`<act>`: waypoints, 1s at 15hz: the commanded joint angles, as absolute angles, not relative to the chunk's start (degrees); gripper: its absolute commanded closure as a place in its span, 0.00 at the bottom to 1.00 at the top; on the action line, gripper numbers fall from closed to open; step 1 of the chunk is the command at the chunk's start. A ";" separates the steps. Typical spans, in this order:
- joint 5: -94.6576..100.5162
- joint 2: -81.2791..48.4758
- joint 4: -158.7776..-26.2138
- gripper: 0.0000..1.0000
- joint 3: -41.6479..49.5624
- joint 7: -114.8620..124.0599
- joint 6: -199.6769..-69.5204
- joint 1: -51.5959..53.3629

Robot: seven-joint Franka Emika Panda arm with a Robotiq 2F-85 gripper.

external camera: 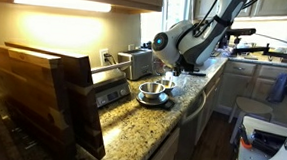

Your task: Use the spoon to move the contents in the silver bowl into the other bowl

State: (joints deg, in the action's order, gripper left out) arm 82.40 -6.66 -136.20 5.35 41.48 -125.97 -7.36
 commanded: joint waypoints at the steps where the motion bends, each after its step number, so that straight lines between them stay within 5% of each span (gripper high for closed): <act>1: 77.55 -6.48 -133.76 0.93 8.20 35.29 -133.10 -10.68; 15: 51.99 -13.70 -127.26 0.93 13.99 8.38 -145.95 -15.74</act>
